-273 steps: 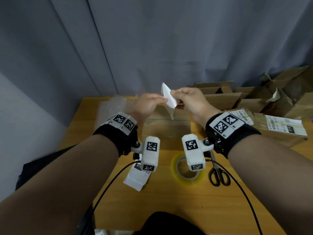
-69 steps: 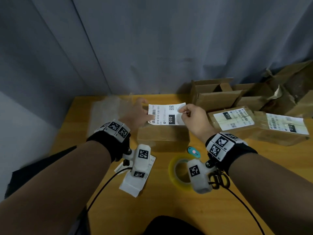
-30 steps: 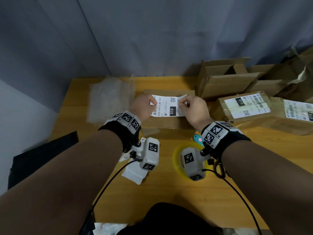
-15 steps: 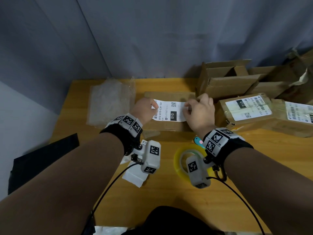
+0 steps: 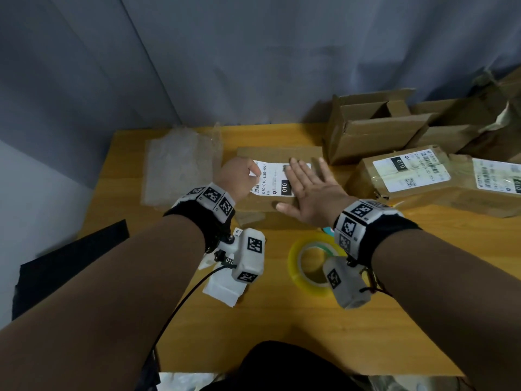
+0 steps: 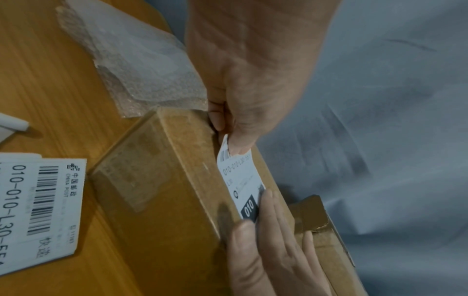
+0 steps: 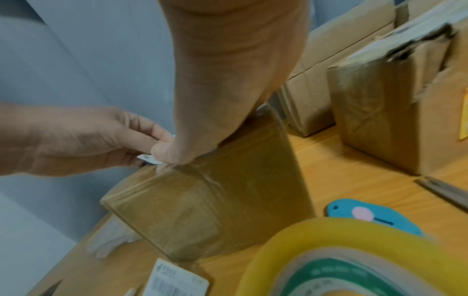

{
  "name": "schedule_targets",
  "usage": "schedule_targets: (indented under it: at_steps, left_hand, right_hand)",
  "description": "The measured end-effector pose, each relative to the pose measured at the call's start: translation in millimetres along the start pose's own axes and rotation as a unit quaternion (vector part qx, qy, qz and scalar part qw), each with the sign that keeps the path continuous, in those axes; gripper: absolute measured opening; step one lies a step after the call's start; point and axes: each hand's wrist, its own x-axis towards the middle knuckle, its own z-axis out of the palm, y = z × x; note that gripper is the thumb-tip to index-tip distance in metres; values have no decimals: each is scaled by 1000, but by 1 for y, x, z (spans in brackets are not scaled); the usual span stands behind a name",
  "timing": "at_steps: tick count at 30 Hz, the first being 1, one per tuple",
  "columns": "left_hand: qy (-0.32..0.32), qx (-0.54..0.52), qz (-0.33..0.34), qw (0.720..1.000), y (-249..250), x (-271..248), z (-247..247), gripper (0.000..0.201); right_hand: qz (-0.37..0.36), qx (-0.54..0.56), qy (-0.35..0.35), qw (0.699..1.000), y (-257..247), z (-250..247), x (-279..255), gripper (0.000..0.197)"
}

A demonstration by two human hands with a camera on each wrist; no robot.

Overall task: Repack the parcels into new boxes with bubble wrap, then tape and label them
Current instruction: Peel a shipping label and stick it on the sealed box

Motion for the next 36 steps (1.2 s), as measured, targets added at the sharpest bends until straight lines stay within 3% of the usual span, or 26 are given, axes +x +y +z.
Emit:
schedule_targets:
  at_steps: [8, 11, 13, 16, 20, 22, 25, 27, 28, 30, 36]
  left_hand:
    - [9, 1, 2, 1000, 3, -4, -1, 16]
    - [12, -2, 2, 1000, 1, -4, -1, 15]
    - [16, -5, 5, 1000, 1, -5, 0, 15]
    - [22, 7, 16, 1000, 1, -7, -1, 15]
    - [33, 15, 12, 999, -1, -8, -2, 17]
    - [42, 116, 17, 992, 2, -12, -1, 26]
    - [59, 304, 86, 947, 18, -21, 5, 39]
    - [0, 331, 173, 928, 33, -23, 22, 47]
    - [-54, 316, 181, 930, 38, -23, 32, 51]
    - [-145, 263, 127, 945, 37, -22, 49, 58]
    - [-130, 305, 69, 941, -4, -19, 25, 67]
  right_hand:
    - [3, 8, 20, 1000, 27, 11, -23, 88]
    - [10, 21, 59, 998, 22, 5, -24, 90]
    - [-24, 34, 79, 996, 10, 3, -22, 85]
    - [-67, 54, 38, 996, -2, 10, -20, 72]
    - [-20, 121, 50, 991, 17, 21, -26, 67]
    - [-20, 135, 54, 989, 22, 22, -28, 65]
    - [-29, 157, 38, 986, 22, 24, -26, 66]
    - [-29, 166, 28, 985, 23, 25, -25, 67]
    - [-26, 164, 21, 986, 24, 25, -25, 66]
    - [-23, 158, 2, 987, 25, 23, -26, 66]
    - [-29, 165, -10, 986, 23, 19, -23, 67]
